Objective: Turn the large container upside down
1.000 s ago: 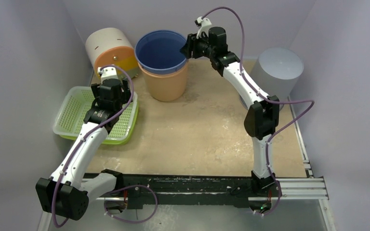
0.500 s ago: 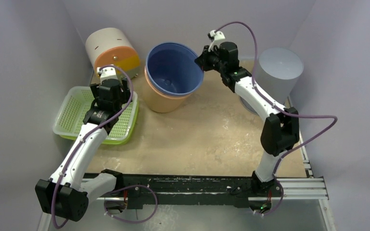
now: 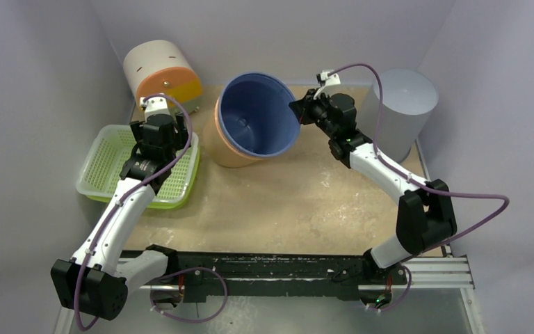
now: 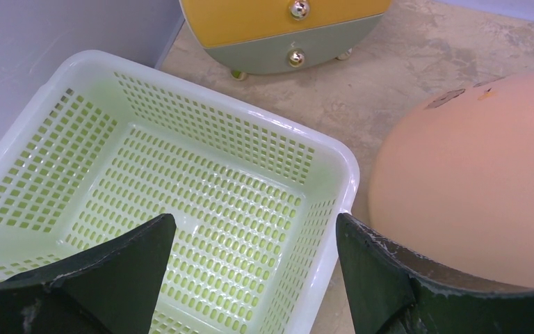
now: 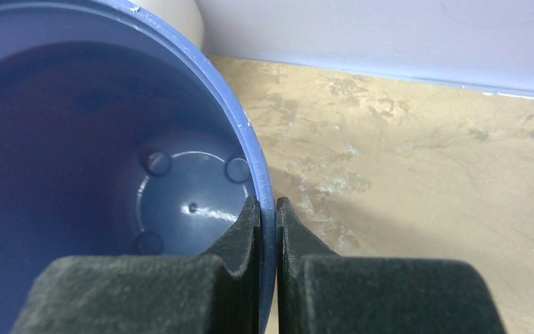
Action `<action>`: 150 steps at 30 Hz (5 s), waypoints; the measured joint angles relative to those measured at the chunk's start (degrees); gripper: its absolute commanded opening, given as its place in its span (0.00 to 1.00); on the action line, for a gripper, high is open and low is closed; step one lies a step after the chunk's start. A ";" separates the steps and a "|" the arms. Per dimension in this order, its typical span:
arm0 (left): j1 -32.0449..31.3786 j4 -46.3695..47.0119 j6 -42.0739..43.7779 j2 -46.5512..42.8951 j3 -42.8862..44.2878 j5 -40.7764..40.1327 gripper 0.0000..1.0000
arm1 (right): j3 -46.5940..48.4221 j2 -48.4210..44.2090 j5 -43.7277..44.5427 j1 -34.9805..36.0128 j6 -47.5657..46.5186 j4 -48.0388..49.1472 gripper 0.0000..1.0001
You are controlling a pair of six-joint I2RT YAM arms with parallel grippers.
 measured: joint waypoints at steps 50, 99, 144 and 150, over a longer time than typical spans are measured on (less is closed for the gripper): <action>0.00 0.28 0.00 0.15 0.00 -0.57 0.83 | -16.20 -12.72 3.72 7.96 -14.84 15.80 0.00; -7.69 23.65 -1.11 21.40 7.04 31.74 0.83 | -24.35 -17.73 12.68 25.31 12.57 4.46 0.81; -10.51 13.38 2.01 14.34 3.61 28.11 0.84 | -19.78 6.62 23.19 22.36 35.15 42.51 0.00; -10.51 11.26 3.37 8.96 1.99 27.85 0.84 | -20.28 6.69 20.85 21.81 33.11 41.05 0.00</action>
